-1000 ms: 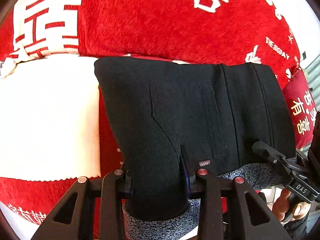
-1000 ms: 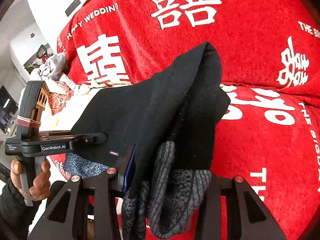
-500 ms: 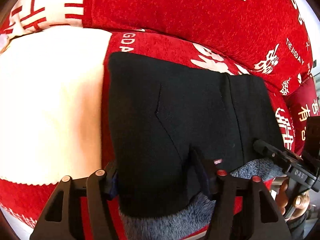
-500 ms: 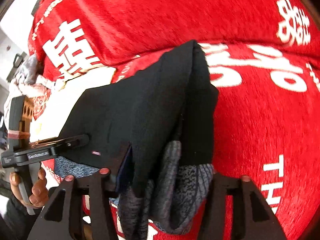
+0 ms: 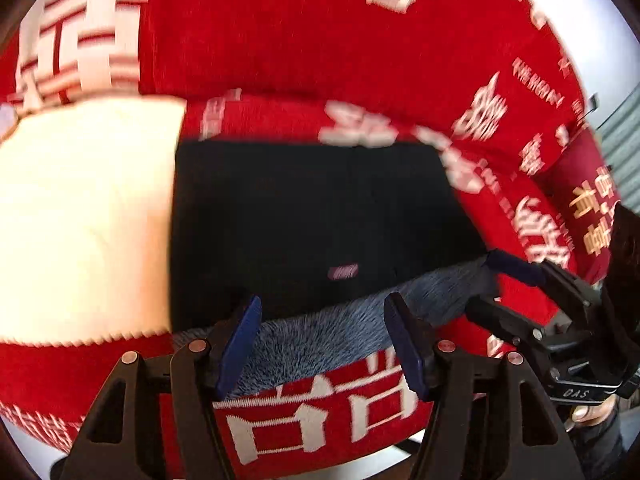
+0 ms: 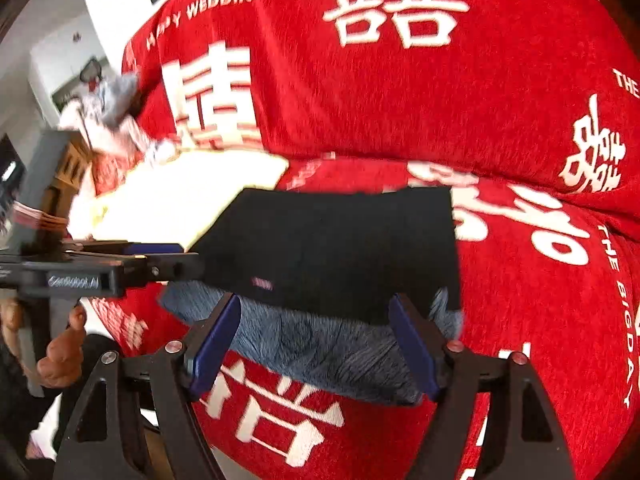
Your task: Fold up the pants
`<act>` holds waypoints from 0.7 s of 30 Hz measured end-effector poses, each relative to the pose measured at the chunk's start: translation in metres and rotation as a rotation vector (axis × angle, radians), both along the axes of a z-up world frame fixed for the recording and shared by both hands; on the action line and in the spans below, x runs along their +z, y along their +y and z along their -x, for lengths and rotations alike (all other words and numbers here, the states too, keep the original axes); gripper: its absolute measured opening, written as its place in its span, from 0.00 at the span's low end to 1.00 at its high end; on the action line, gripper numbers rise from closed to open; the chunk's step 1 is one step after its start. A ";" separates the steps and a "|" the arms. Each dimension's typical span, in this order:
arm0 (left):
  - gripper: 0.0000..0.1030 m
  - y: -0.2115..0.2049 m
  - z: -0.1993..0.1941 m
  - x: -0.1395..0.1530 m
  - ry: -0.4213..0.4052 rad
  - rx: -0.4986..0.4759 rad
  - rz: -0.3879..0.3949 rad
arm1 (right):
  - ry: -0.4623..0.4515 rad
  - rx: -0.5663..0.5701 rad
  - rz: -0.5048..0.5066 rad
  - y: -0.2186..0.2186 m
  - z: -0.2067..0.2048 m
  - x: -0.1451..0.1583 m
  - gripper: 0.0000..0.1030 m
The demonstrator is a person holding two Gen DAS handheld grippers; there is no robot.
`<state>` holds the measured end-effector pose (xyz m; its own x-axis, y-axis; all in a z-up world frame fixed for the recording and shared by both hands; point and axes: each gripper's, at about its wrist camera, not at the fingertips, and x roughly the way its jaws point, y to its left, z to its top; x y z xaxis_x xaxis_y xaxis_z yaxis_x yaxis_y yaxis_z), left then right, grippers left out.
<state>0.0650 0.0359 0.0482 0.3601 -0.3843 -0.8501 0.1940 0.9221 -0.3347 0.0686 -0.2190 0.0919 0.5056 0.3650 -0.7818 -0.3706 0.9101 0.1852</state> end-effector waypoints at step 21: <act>0.92 0.001 -0.131 -0.040 0.122 0.080 -0.193 | 0.211 -0.047 0.083 0.017 -0.162 -0.054 0.79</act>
<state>0.1964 0.0368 0.0079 0.2732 -0.1851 -0.9440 0.0865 0.9821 -0.1675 0.2309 -0.2021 0.0377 0.3429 0.2753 -0.8981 -0.2886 0.9407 0.1782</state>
